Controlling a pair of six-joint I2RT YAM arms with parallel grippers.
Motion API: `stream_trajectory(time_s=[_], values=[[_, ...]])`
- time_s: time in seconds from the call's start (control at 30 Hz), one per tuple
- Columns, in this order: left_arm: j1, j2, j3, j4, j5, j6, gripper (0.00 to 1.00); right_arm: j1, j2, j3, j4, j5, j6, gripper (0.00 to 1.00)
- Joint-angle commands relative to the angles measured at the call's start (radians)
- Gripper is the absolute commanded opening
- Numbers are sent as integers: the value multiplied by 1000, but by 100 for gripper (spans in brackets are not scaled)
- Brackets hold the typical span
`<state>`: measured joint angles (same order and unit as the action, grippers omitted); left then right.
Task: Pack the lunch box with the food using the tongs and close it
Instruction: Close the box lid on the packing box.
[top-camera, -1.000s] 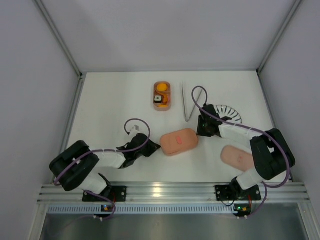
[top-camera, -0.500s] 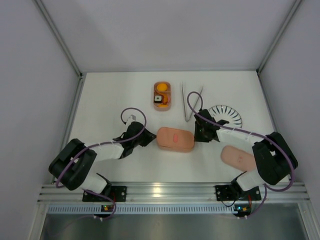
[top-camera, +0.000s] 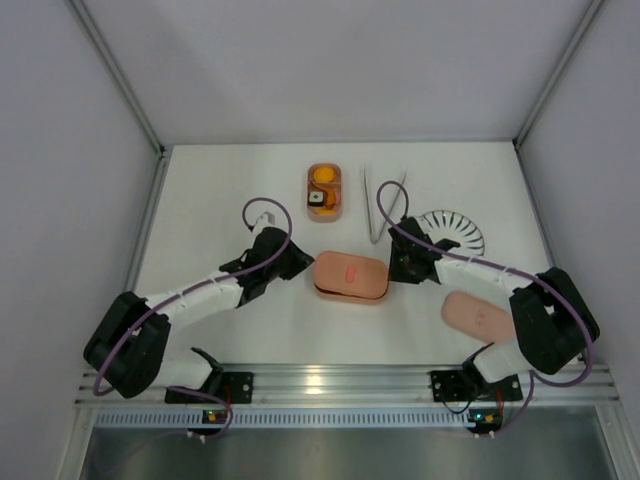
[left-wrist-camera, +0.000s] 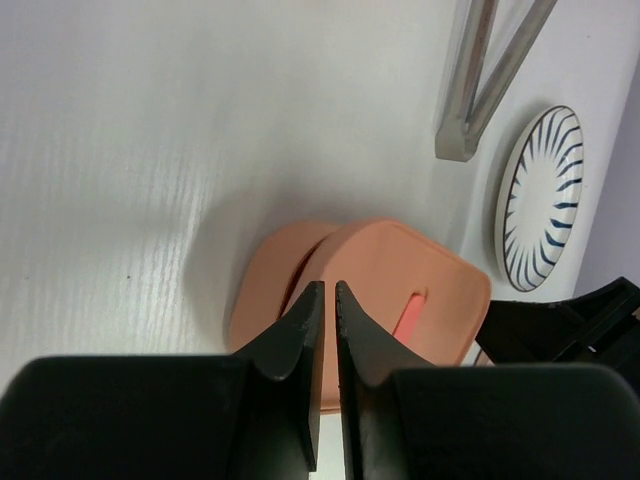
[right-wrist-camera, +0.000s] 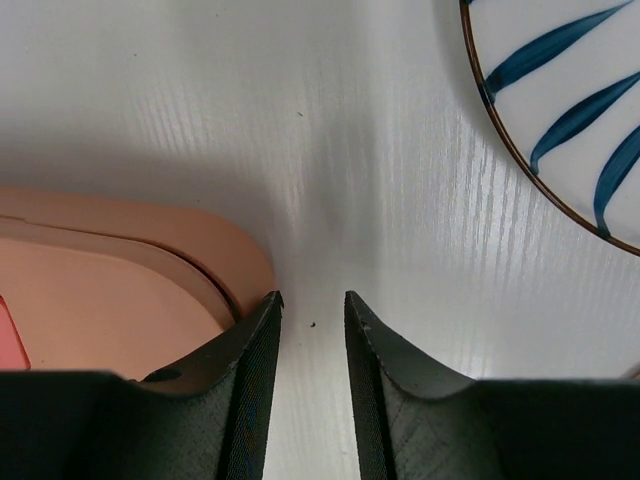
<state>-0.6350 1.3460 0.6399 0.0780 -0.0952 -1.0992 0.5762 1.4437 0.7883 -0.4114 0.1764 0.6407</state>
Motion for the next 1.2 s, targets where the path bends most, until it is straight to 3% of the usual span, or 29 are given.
stream_trajectory(time_s=[0.0, 0.23, 0.5, 0.83, 1.03, 1.17], values=[[-5, -34, 43, -111, -41, 45, 14, 19, -28, 55, 2, 24, 16, 32], [-5, 2, 99, -208, -70, 76, 15, 4, -37, 62, -15, 31, 11, 33], [-6, 27, 141, -210, -121, 128, 19, -7, -95, 55, -17, 40, 25, 32], [-6, 61, 196, -175, -87, 219, 21, -9, -132, 62, -10, 28, 16, 34], [-15, 122, 241, -193, -64, 309, 33, -9, -95, 74, 10, 8, 5, 33], [-15, 145, 250, -196, -64, 346, 36, -10, -88, 80, 14, 6, 4, 34]])
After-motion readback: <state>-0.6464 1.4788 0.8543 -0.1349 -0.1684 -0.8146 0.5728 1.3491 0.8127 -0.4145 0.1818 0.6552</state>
